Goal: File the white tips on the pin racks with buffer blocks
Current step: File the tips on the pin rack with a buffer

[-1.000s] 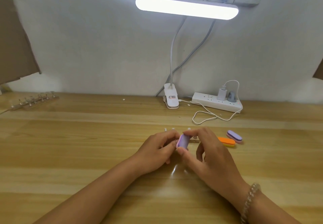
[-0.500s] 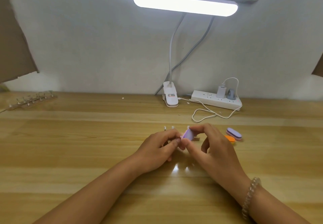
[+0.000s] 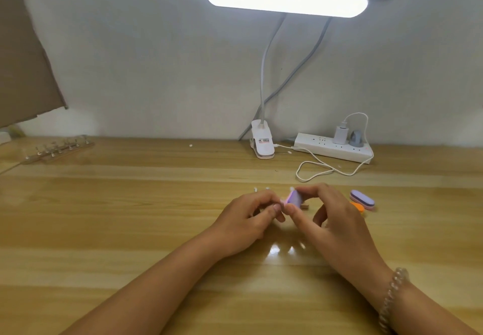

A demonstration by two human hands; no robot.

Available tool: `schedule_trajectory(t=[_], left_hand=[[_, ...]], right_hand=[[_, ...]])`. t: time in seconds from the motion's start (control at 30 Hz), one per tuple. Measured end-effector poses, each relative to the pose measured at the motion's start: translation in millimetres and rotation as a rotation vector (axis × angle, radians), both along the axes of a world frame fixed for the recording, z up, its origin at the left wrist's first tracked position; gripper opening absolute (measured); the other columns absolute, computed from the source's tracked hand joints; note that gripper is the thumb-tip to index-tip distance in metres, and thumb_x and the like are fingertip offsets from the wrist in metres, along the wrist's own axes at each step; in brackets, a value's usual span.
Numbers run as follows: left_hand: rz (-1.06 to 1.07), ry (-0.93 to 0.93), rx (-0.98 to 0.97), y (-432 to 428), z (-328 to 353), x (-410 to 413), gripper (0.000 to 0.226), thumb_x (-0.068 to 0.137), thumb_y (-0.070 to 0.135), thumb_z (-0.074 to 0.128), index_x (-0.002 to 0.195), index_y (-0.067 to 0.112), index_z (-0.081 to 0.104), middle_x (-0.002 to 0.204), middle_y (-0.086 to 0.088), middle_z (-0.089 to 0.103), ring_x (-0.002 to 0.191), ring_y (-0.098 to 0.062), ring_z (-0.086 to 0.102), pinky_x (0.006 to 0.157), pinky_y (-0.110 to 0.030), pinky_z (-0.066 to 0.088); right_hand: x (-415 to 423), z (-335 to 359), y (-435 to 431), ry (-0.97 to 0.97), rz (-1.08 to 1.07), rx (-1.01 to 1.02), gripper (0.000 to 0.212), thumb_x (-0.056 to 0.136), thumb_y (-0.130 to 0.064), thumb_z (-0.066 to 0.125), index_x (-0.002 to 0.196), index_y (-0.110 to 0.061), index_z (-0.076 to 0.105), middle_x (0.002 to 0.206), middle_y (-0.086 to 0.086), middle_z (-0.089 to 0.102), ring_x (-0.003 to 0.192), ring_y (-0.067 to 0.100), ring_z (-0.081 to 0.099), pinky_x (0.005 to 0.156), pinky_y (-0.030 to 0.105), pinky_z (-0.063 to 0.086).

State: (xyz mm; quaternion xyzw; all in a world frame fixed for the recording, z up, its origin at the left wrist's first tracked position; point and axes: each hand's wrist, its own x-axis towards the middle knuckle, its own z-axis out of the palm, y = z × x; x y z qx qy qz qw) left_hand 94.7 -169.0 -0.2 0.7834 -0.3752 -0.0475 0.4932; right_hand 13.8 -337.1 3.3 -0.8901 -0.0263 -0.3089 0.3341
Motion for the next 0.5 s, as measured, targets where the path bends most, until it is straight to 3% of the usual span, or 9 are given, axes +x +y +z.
schedule_trajectory(t=[0.1,0.2,0.27,0.5], left_hand=[[-0.003,-0.01,0.002,0.3,0.3,0.2,0.022,0.102,0.012,0.051,0.09,0.026,0.063,0.071,0.017,0.059,0.052,-0.003,0.048,0.059,-0.026,0.041],[-0.007,0.003,-0.01,-0.1,0.0,0.3,0.018,0.102,0.013,0.052,0.094,0.021,0.066,0.079,0.016,0.065,0.053,-0.002,0.048,0.058,-0.025,0.043],[-0.007,0.009,0.001,0.7,-0.5,0.8,0.017,0.102,0.012,0.051,0.096,0.018,0.066,0.072,0.021,0.06,0.054,-0.003,0.048,0.059,-0.025,0.042],[-0.017,0.003,-0.009,0.4,0.8,-0.2,0.018,0.101,0.011,0.052,0.095,0.021,0.066,0.075,0.022,0.062,0.055,-0.006,0.05,0.06,-0.024,0.044]], right_hand=[[-2.7,0.5,3.5,-0.006,0.045,-0.018,0.035,0.079,-0.055,0.063,0.104,-0.032,0.063,0.101,-0.019,0.062,0.06,0.013,0.056,0.06,0.032,0.05],[1.9,-0.1,-1.2,0.003,-0.024,0.02,0.033,0.079,-0.057,0.062,0.101,-0.033,0.062,0.099,-0.018,0.062,0.063,0.01,0.057,0.065,0.035,0.051],[-0.2,0.4,1.8,-0.015,0.021,-0.034,0.035,0.08,-0.056,0.062,0.104,-0.03,0.062,0.1,-0.017,0.061,0.059,0.012,0.056,0.059,0.032,0.049],[0.0,0.5,-0.3,-0.011,0.016,0.003,0.028,0.081,-0.05,0.067,0.101,-0.031,0.063,0.1,-0.017,0.062,0.059,0.011,0.056,0.063,0.036,0.05]])
